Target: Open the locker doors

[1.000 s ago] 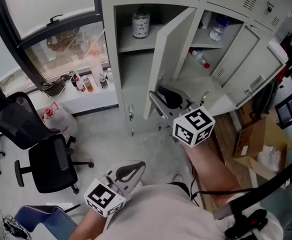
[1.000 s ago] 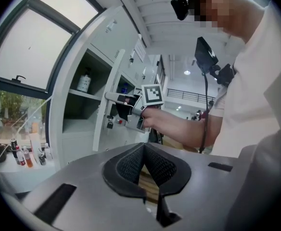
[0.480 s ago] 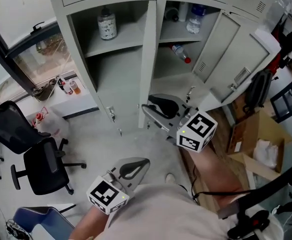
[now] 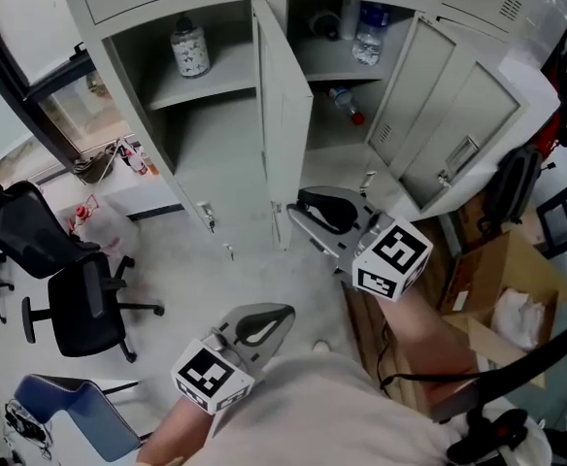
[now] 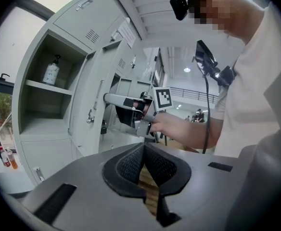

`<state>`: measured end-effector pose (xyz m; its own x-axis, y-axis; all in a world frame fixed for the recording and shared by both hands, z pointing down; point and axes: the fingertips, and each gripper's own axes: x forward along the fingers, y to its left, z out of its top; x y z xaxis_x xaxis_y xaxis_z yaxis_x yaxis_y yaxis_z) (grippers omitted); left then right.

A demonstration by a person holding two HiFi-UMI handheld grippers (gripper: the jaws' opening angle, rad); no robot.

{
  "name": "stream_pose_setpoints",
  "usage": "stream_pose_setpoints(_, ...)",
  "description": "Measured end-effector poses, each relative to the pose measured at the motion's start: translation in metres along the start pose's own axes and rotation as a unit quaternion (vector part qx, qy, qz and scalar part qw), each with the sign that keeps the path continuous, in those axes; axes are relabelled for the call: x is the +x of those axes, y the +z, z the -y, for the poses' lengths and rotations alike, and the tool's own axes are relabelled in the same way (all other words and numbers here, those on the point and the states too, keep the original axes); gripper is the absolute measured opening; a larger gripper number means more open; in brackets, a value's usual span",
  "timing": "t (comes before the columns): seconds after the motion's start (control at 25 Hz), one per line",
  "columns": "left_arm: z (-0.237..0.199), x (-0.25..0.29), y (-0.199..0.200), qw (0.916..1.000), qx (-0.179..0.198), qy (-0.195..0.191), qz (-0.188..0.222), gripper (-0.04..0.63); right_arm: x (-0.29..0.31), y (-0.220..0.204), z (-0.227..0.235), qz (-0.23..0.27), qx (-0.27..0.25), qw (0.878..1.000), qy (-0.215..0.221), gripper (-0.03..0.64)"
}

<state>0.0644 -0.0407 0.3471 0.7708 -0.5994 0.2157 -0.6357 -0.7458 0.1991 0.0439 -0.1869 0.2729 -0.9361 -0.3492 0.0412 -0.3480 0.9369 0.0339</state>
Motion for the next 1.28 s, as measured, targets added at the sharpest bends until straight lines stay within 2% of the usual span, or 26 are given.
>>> stream_pose_setpoints(0.44,0.041,0.046,0.007,0.9983,-0.004,0.058,0.000,0.009,-0.042,-0.004,0.038,0.009,0.015,1.000,0.023,0.064)
stream_pose_setpoints(0.64,0.058,0.060,0.006,0.9967,-0.007,0.081,-0.007,0.011,-0.045,-0.004,0.043,0.012,0.009,0.999,0.040,0.064)
stream_pose_setpoints(1.0,0.078,0.068,0.002,0.9921,-0.022,0.122,-0.019,0.009,-0.052,-0.005,0.049,0.027,0.018,0.999,0.044,0.064)
stream_pose_setpoints(1.16,0.084,0.072,-0.004,0.9910,-0.033,0.127,-0.026,0.009,-0.064,-0.006,0.050,0.042,0.034,0.997,0.050,0.064)
stream_pose_setpoints(1.28,0.086,0.074,-0.008,0.9917,-0.030,0.120,-0.035,0.011,-0.081,-0.007,0.049,0.050,0.044,0.997,0.039,0.064)
